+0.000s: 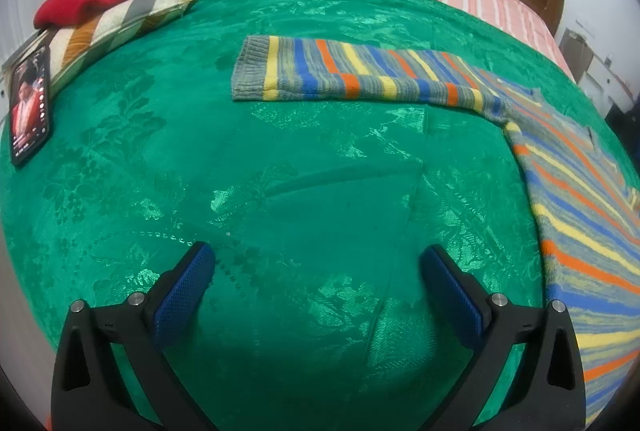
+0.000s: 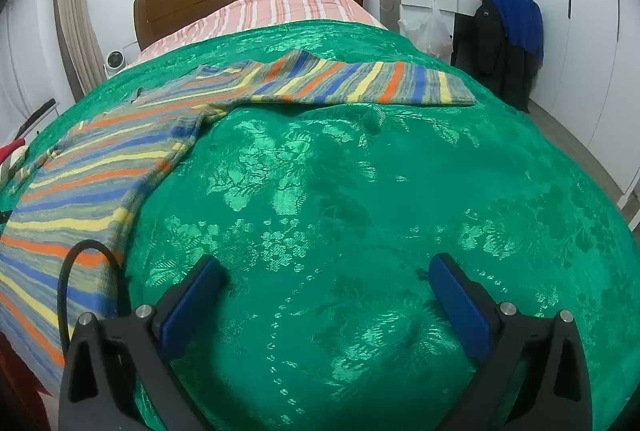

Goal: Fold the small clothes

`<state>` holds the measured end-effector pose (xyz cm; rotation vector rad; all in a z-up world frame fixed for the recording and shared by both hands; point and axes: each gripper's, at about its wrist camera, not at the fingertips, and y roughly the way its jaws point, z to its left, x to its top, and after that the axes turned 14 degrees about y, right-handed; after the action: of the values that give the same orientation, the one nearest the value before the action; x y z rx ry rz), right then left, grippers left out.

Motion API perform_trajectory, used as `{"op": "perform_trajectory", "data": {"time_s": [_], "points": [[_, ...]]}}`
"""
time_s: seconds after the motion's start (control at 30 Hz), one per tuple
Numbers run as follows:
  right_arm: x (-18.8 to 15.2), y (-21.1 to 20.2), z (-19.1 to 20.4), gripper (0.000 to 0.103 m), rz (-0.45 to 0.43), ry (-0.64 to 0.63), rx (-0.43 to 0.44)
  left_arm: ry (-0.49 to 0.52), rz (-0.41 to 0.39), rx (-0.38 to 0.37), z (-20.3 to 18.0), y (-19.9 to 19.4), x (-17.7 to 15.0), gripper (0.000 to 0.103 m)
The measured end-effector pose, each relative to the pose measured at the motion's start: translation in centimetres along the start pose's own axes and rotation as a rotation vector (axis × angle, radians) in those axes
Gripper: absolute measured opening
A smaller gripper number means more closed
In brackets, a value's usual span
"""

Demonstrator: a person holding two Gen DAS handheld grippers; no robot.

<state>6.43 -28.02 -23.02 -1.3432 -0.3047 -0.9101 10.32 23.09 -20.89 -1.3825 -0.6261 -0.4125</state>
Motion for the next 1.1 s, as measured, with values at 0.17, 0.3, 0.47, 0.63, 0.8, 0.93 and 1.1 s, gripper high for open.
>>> {"op": "perform_trajectory", "data": {"time_s": [0.17,0.3,0.47,0.63,0.8,0.93,1.1], "points": [[0.00,-0.01,0.01,0.103,0.000,0.000,-0.001,0.000,0.001,0.002,-0.14,-0.07,-0.09,0.103],[-0.05,-0.06,0.06,0.103,-0.002,-0.005,-0.005,0.003,0.001,0.006,-0.21,-0.08,-0.09,0.103],[-0.11,-0.07,0.13,0.103,-0.003,-0.008,-0.007,0.003,0.001,0.007,-0.23,-0.10,-0.14,0.103],[-0.11,-0.07,0.14,0.103,-0.003,-0.008,-0.007,0.003,0.002,0.007,-0.22,-0.10,-0.13,0.103],[-0.12,-0.08,0.14,0.103,-0.003,-0.009,-0.008,0.004,0.002,0.007,-0.25,-0.11,-0.14,0.103],[-0.13,-0.09,0.15,0.103,-0.003,-0.009,-0.008,0.004,0.002,0.008,-0.23,-0.12,-0.14,0.103],[-0.13,-0.10,0.16,0.103,-0.003,-0.009,-0.008,0.004,0.002,0.008,-0.21,-0.12,-0.14,0.103]]}}
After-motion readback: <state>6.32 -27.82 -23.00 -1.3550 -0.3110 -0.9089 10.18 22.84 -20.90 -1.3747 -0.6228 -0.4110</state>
